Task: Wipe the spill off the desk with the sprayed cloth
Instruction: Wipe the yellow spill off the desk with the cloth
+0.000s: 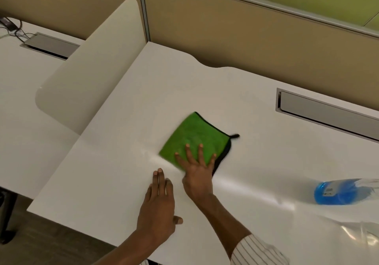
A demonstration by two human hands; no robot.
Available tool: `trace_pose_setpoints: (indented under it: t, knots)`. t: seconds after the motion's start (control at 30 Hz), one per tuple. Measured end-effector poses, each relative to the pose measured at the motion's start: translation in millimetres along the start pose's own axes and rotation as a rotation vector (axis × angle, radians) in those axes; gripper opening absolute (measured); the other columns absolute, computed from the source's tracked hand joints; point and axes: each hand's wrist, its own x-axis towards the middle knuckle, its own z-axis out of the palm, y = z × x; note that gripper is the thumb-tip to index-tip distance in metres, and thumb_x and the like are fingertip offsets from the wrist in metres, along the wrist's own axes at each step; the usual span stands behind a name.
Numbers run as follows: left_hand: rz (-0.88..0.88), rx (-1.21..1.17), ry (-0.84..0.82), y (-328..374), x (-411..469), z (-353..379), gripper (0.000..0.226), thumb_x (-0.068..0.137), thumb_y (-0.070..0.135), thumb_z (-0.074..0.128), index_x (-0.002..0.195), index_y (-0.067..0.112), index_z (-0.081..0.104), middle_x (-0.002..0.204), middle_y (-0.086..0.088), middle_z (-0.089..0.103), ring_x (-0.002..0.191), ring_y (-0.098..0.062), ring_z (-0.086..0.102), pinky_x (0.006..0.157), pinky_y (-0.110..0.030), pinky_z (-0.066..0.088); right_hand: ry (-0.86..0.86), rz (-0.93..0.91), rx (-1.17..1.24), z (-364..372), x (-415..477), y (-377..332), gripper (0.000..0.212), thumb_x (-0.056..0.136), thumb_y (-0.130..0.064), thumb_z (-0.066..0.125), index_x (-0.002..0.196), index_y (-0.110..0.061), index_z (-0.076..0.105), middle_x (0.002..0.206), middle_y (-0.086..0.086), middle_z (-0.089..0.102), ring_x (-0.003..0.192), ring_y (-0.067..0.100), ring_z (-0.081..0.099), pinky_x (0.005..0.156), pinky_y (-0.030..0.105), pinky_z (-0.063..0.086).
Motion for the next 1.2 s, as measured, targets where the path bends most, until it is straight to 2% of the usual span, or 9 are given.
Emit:
trace_pose_setpoints:
  t: [0.1,0.27,0.47,0.73,0.93,1.1,1.2]
  knots:
    - [-0.027,0.040,-0.034,5,1,-2,0.129,0.091,0.064,0.072,0.168,-0.001,-0.008,0.167,-0.027,-0.040,0.163,-0.039,-0.029,0.136,-0.045,0.000,-0.072,-0.175,0.010,-12,42,12,0.077,0.088,-0.009,0.048,0.153,-0.049,0.042,0.173,-0.006,0.025,0.162,0.039,0.002,0.120,0.079,-0.005]
    - [-0.057,0.061,-0.074,8,5,-5,0.132,0.090,0.065,0.074,0.168,-0.001,-0.010,0.167,-0.026,-0.041,0.162,-0.040,-0.030,0.137,-0.045,0.002,-0.096,-0.164,0.032,-37,97,43,0.071,0.095,-0.006,0.049,0.149,-0.052,0.047,0.172,-0.012,0.026,0.163,0.030,0.006,0.122,0.077,0.002]
    - [-0.055,0.072,-0.051,8,6,-1,0.134,0.088,0.069,0.072,0.168,-0.001,-0.009,0.165,-0.025,-0.044,0.161,-0.038,-0.032,0.136,-0.044,0.001,-0.049,0.117,0.087,-70,117,100,0.068,0.097,-0.008,0.049,0.151,-0.050,0.046,0.172,-0.013,0.025,0.163,0.028,0.007,0.123,0.074,0.007]
    - [-0.047,0.100,-0.057,10,4,-5,0.128,0.093,0.064,0.070,0.167,-0.002,-0.010,0.165,-0.028,-0.042,0.162,-0.042,-0.030,0.137,-0.046,0.003,0.073,0.603,0.193,-79,52,167,0.072,0.096,-0.005,0.046,0.152,-0.050,0.044,0.173,-0.010,0.024,0.163,0.029,0.005,0.121,0.078,0.007]
    - [-0.011,0.140,-0.031,9,1,-5,0.126,0.094,0.064,0.069,0.167,-0.005,-0.007,0.169,-0.033,-0.035,0.163,-0.046,-0.026,0.137,-0.049,0.006,0.094,0.733,0.075,-53,-11,145,0.075,0.098,-0.006,0.046,0.159,-0.047,0.033,0.174,-0.006,0.021,0.162,0.036,0.006,0.117,0.082,0.015]
    - [0.021,0.119,-0.001,3,-1,-5,0.124,0.093,0.067,0.068,0.168,-0.004,-0.002,0.171,-0.033,-0.029,0.165,-0.045,-0.022,0.137,-0.048,0.012,-0.008,0.710,-0.042,-30,-49,82,0.078,0.099,-0.010,0.046,0.162,-0.047,0.020,0.176,-0.005,0.012,0.162,0.039,0.005,0.116,0.080,0.023]
    - [0.056,0.058,0.019,-6,-2,-6,0.124,0.092,0.069,0.068,0.169,0.000,0.000,0.174,-0.028,-0.026,0.166,-0.039,-0.020,0.135,-0.045,0.015,-0.041,0.642,-0.056,-20,-68,29,0.081,0.098,-0.012,0.048,0.163,-0.047,0.014,0.177,-0.005,0.006,0.162,0.039,0.002,0.117,0.078,0.021]
